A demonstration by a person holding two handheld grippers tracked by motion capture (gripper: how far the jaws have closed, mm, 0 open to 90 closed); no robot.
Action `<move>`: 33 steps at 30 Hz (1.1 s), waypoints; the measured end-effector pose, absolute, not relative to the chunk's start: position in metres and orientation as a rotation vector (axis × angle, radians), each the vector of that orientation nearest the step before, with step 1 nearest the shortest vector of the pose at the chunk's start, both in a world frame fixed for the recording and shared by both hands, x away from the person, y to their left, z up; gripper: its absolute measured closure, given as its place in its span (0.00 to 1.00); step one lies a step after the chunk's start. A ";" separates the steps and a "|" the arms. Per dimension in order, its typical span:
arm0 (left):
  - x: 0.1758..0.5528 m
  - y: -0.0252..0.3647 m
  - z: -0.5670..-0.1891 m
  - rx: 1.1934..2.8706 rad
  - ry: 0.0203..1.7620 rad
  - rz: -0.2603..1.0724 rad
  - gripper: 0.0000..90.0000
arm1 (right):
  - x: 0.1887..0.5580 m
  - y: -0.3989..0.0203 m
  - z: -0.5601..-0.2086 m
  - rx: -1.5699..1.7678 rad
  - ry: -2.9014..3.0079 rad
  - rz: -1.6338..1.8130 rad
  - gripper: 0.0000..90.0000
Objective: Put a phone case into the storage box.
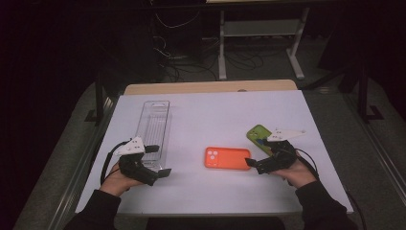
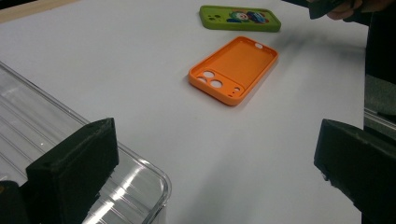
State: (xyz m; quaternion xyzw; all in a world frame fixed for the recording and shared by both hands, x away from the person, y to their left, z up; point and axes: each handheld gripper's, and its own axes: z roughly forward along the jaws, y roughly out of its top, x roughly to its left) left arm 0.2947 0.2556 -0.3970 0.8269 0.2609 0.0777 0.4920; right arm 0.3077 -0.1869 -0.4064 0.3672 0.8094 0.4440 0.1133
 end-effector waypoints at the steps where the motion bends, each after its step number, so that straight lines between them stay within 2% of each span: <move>1: 0.295 0.256 -0.397 2.007 0.633 0.189 0.00 | 0.306 -0.189 -0.408 1.075 2.365 1.312 0.00; 16: 0.294 0.256 -0.397 2.004 0.632 0.192 0.00 | 0.283 -0.210 -0.426 1.109 2.342 1.335 0.00; 33: 0.295 0.255 -0.398 2.007 0.629 0.190 0.00 | 0.286 -0.199 -0.414 1.038 2.451 1.279 0.00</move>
